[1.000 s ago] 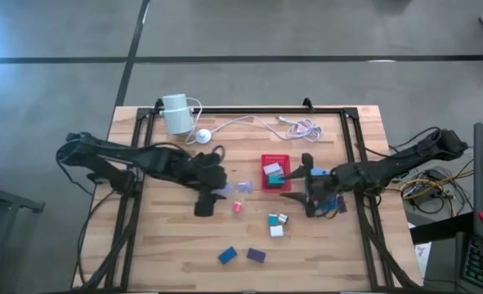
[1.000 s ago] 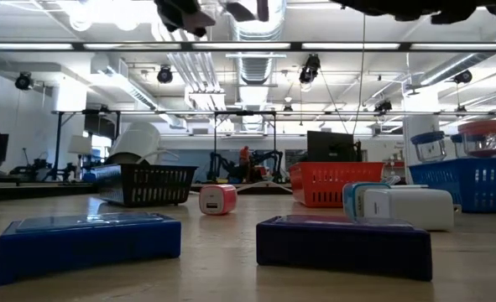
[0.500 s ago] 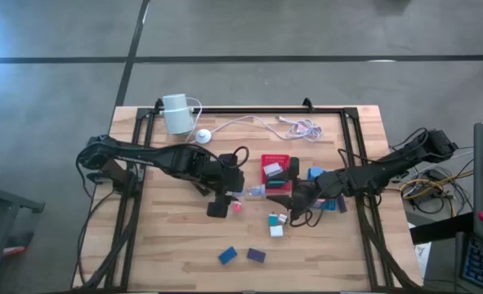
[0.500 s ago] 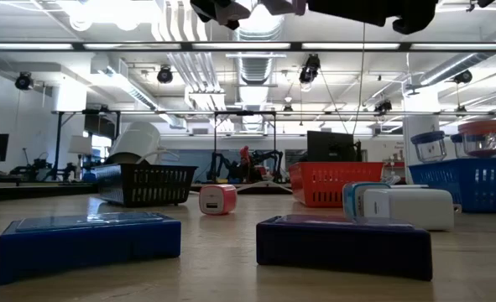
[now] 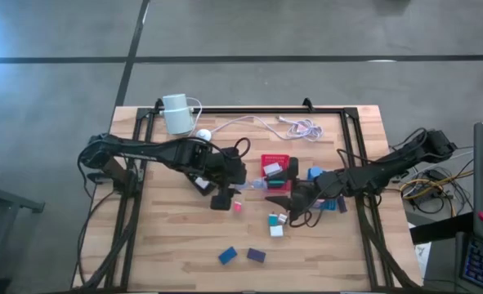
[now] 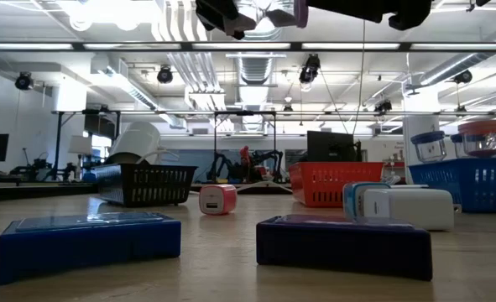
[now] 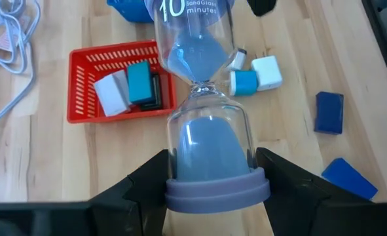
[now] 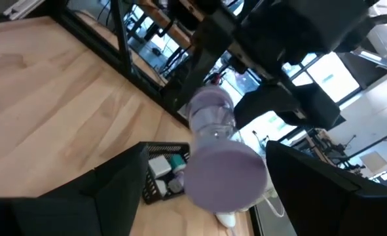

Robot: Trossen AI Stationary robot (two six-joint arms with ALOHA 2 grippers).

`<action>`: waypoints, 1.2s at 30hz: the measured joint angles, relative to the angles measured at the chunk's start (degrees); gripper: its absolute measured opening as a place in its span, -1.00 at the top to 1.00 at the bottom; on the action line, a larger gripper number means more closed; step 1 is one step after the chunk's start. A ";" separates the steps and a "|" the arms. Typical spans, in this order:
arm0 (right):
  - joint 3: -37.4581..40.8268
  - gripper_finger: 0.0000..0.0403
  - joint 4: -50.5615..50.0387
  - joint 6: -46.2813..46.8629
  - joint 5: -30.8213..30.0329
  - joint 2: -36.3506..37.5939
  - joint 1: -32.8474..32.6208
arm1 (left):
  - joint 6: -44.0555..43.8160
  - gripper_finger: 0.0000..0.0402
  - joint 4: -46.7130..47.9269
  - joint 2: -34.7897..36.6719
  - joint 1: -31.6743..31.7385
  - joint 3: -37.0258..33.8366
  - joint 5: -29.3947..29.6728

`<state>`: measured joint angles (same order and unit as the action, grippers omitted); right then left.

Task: Pick & Place Office items
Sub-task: Put the purple hourglass into the blue bin

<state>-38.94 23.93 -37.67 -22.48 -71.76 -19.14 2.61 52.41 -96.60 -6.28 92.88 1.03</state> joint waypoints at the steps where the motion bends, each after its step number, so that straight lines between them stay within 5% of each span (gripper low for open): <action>1: 0.00 -0.50 0.27 -0.04 -0.06 -0.11 0.00 | 0.00 0.02 -0.38 0.00 0.02 -0.02 -0.05; 28: 0.11 -0.30 1.50 -0.98 -1.25 -0.66 0.07 | 0.87 0.02 -2.23 -2.03 0.28 0.87 -2.76; 36: 0.15 -0.39 1.56 -1.05 -1.12 -0.68 0.07 | 0.87 0.02 -1.37 -1.92 0.28 2.80 -2.78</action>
<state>-38.79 25.49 -38.72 -23.60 -72.44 -19.07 3.49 51.05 -98.52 -6.00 95.68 -1.76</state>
